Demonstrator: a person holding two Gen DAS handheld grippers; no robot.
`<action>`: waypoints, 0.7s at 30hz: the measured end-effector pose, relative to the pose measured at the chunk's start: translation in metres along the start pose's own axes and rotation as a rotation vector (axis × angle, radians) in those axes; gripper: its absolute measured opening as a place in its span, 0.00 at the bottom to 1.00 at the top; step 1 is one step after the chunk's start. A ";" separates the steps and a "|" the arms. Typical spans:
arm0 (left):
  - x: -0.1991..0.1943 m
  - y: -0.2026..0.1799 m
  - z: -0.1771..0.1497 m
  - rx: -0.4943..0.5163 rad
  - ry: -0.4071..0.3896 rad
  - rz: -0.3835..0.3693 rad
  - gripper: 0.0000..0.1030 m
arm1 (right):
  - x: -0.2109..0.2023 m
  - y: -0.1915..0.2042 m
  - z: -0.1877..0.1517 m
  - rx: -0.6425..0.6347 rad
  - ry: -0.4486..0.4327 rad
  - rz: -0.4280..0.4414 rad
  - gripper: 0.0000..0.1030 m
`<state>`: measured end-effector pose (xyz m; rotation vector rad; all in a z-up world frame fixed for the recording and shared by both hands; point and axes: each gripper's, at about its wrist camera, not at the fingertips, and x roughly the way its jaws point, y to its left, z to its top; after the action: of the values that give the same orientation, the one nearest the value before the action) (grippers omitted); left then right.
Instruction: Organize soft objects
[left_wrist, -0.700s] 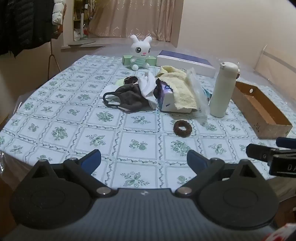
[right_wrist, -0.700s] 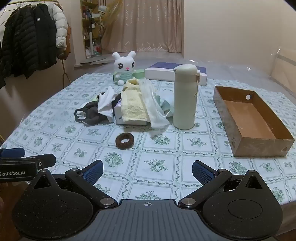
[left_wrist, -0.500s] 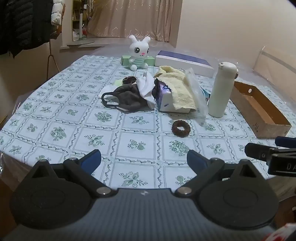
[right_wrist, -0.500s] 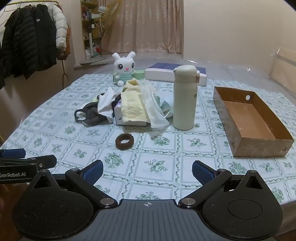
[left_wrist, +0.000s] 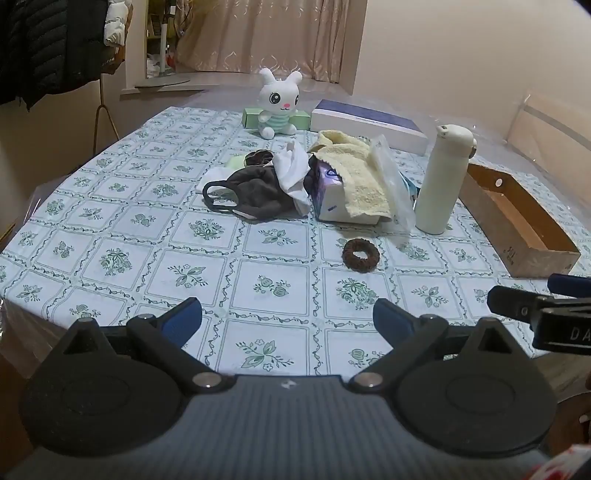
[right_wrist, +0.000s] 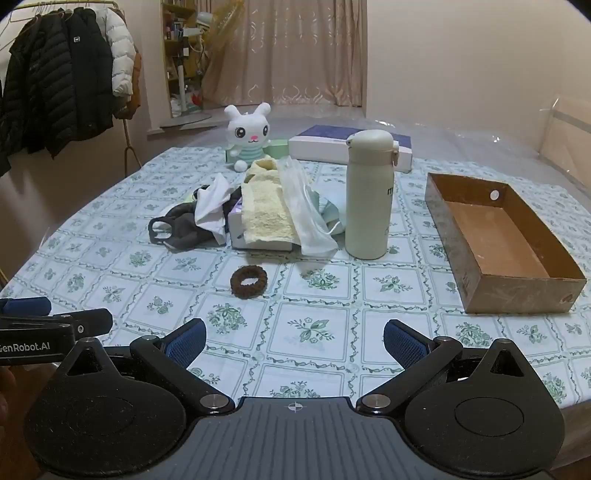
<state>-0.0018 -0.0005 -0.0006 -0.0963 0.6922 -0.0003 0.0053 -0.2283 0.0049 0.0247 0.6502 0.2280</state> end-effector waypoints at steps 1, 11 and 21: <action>0.000 0.000 0.000 -0.001 0.000 -0.001 0.95 | 0.000 0.000 0.000 0.000 0.000 0.000 0.99; 0.000 0.000 0.001 0.001 -0.002 -0.001 0.95 | -0.001 -0.001 0.000 0.000 -0.002 -0.001 0.99; 0.000 -0.001 0.001 0.003 -0.002 -0.001 0.95 | -0.001 -0.001 0.000 -0.001 -0.002 -0.001 0.99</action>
<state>-0.0008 -0.0011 0.0002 -0.0939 0.6897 -0.0019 0.0049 -0.2290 0.0053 0.0234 0.6476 0.2269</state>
